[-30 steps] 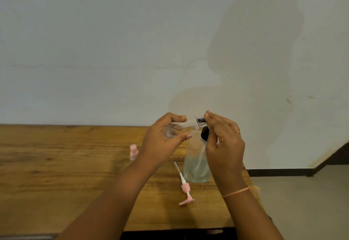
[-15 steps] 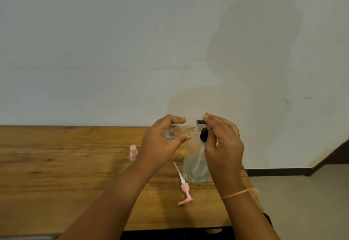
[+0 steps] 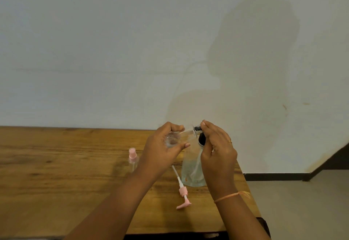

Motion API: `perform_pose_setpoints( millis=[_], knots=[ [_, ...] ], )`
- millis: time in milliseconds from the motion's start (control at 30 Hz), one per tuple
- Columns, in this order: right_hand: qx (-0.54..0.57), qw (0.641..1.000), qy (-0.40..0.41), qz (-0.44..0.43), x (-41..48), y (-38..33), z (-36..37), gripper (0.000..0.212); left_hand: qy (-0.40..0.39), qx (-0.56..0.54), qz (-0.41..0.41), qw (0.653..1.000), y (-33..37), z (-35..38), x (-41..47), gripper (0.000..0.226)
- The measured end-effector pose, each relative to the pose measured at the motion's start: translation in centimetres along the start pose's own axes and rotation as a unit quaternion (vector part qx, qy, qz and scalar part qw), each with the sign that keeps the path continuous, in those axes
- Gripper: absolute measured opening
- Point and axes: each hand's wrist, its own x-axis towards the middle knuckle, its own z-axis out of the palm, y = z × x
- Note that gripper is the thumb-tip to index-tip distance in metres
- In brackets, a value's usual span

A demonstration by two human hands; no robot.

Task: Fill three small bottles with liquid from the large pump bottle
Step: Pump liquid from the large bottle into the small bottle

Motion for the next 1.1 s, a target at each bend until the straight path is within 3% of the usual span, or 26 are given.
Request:
perform_pose_setpoints(
  millis=[800,1100],
  knots=[
    [-0.016,1.0,-0.008,0.012,0.3,-0.2,-0.5,0.029,-0.018,0.032,0.025,0.999,-0.2,0.0,0.1,0.034],
    [-0.091,0.996,-0.003,-0.021,0.9,-1.0,-0.7,0.021,-0.008,0.025,0.035,0.999,-0.1,-0.2,0.2,0.035]
  ],
)
